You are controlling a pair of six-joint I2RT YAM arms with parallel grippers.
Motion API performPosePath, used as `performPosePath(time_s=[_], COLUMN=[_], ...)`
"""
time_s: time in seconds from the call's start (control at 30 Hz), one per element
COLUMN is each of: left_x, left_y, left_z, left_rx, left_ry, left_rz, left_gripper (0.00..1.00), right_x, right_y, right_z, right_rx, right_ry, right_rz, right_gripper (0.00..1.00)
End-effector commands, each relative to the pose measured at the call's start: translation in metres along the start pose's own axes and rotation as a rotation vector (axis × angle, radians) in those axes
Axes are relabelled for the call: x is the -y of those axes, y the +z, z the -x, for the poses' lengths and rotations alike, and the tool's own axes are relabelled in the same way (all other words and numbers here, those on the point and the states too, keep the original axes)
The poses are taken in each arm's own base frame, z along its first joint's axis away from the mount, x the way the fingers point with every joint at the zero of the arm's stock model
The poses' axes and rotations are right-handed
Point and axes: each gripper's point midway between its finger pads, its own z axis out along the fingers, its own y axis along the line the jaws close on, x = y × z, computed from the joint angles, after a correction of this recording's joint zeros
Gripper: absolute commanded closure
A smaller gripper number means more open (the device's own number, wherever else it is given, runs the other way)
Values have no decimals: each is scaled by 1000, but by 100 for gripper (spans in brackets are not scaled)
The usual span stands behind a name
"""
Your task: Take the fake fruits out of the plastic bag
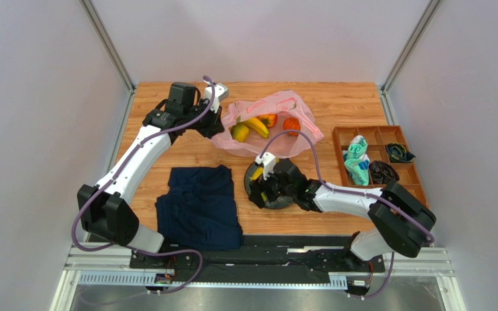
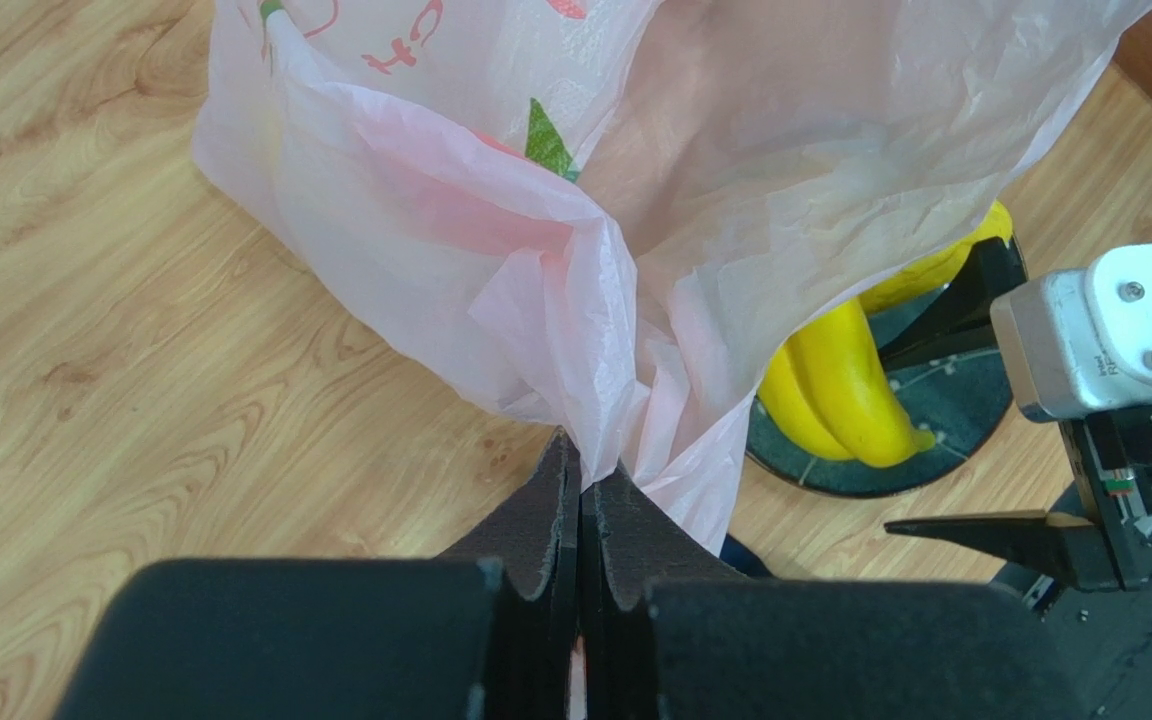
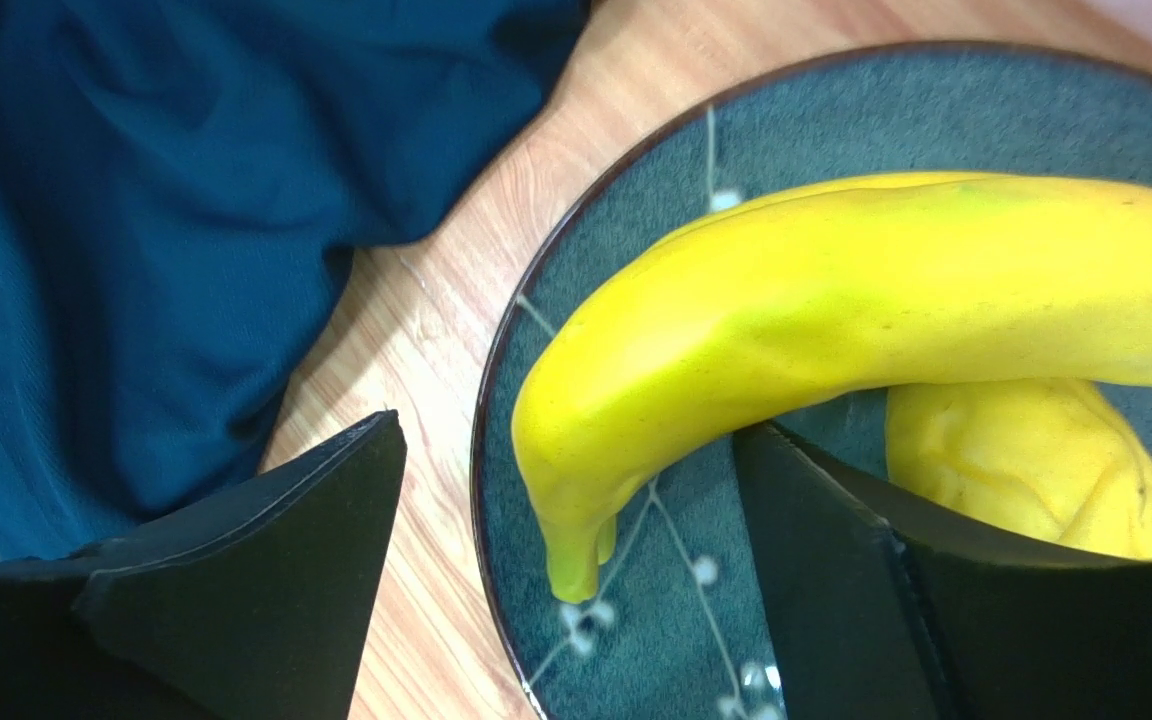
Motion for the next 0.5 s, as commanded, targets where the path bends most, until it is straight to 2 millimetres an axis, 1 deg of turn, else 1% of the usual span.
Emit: performPosePath(time_s=[0.0, 0.07, 0.13, 0.17, 0.23, 0.27, 0.3, 0.33, 0.37, 0.4, 0.43, 0.47], left_x=[1, 2, 2, 3, 6, 6, 9, 11, 12, 14, 17, 18], left_y=[-10, -11, -13, -13, -15, -15, -18, -19, -19, -21, -20, -21], left_z=[17, 18, 20, 18, 17, 14, 16, 16, 17, 19, 20, 23], left_rx=[56, 62, 72, 71, 77, 73, 85, 93, 108, 123, 131, 139], left_ry=[48, 50, 54, 52, 52, 48, 46, 42, 42, 33, 29, 26], left_rz=[1, 0, 2, 0, -7, -8, -12, -17, -20, -26, -39, -46], left_gripper=[100, 100, 100, 100, 100, 100, 100, 100, 100, 100, 100, 100], right_x=[-8, -14, -19, -23, -25, -25, -28, -28, -28, -31, -32, -33], right_y=[-13, -21, -27, -35, -45, -54, -63, -70, -82, -90, -97, -104], right_z=[37, 54, 63, 74, 84, 83, 99, 103, 106, 115, 120, 124], right_rx=[25, 6, -17, -35, -49, -82, -57, -55, -49, -25, -11, 0], right_ry=[-54, -84, -113, -137, -171, -183, -209, -218, -221, -223, -218, -215], right_rz=[12, 24, 43, 53, 57, 52, 48, 44, 29, 29, 27, 27], right_gripper=[13, 11, 8, 7, 7, 7, 8, 8, 8, 9, 10, 13])
